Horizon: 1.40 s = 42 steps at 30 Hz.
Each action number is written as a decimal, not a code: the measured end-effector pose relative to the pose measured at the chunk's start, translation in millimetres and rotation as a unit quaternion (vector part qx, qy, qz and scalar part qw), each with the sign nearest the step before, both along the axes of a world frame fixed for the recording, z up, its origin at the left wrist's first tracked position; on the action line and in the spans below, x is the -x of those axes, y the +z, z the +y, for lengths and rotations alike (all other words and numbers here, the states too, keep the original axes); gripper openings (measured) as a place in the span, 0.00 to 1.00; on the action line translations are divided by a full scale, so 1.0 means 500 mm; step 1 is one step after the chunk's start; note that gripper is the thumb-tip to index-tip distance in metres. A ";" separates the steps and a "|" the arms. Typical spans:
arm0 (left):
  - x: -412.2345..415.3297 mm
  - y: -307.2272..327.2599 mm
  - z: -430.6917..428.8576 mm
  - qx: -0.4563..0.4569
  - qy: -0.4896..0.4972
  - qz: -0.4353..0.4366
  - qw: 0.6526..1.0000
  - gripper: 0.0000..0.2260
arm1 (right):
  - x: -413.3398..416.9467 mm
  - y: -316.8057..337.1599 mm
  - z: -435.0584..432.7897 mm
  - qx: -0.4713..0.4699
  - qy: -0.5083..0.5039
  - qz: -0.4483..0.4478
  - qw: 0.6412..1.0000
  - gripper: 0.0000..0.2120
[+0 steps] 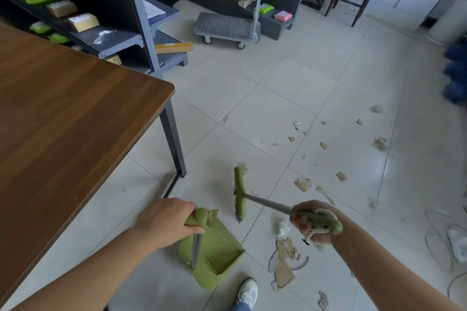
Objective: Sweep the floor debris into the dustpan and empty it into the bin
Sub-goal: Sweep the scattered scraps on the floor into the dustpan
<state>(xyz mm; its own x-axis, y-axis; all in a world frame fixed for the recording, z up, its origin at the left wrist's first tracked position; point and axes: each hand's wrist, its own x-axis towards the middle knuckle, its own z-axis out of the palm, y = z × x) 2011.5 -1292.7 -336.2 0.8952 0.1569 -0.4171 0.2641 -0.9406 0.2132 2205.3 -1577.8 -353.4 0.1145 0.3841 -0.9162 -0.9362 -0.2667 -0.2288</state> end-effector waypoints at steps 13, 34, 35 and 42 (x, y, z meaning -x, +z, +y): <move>-0.136 -0.013 0.035 -0.019 0.067 0.003 0.998 0.17 | -0.159 -0.102 0.236 -0.066 0.007 0.040 0.997 0.10; -0.321 -0.019 -0.013 -0.021 0.003 0.017 1.000 0.15 | -0.343 -0.078 -0.047 -0.028 -0.171 0.063 0.983 0.08; -0.328 -0.019 -0.016 -0.019 0.001 0.015 1.000 0.16 | -0.346 -0.073 -0.062 -0.020 -0.181 0.062 0.981 0.10; -0.381 -0.016 -0.034 -0.020 -0.017 0.002 1.000 0.17 | -0.356 -0.052 -0.132 0.020 -0.209 0.046 0.977 0.11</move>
